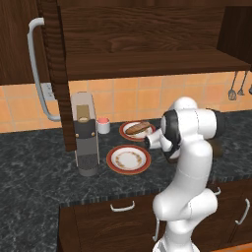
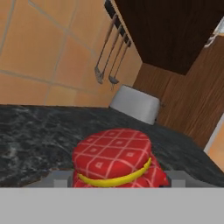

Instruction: From the different types of pastries on the counter, select a croissant and place it on the cutting board. Then retrieve a jar of jam from the cabinet and place it alongside the croissant on the cutting board.

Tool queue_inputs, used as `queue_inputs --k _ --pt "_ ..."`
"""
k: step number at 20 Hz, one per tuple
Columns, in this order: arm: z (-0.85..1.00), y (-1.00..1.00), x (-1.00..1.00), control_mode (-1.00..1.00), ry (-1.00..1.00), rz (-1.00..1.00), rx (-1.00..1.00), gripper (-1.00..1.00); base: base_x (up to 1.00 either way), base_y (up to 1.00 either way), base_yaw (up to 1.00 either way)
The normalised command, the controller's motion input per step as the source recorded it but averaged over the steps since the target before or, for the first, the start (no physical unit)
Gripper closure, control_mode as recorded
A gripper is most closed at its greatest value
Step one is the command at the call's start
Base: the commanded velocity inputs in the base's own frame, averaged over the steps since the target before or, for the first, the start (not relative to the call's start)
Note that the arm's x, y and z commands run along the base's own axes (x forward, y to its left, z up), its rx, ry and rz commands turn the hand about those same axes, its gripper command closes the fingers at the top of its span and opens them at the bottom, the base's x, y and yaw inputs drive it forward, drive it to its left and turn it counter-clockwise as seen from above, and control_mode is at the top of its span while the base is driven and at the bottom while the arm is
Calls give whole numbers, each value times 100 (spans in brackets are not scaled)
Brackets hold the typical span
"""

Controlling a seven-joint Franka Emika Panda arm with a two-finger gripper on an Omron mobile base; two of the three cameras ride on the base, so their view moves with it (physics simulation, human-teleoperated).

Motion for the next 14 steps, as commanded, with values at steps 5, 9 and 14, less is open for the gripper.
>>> queue_inputs --k 5,9,14 --pt "23 0 -86 -100 -51 0 0 -100 0 0 0" --pt "34 0 -99 -100 -58 0 0 -100 0 0 0" --pt "38 0 -98 -100 -60 0 0 -100 0 0 0"
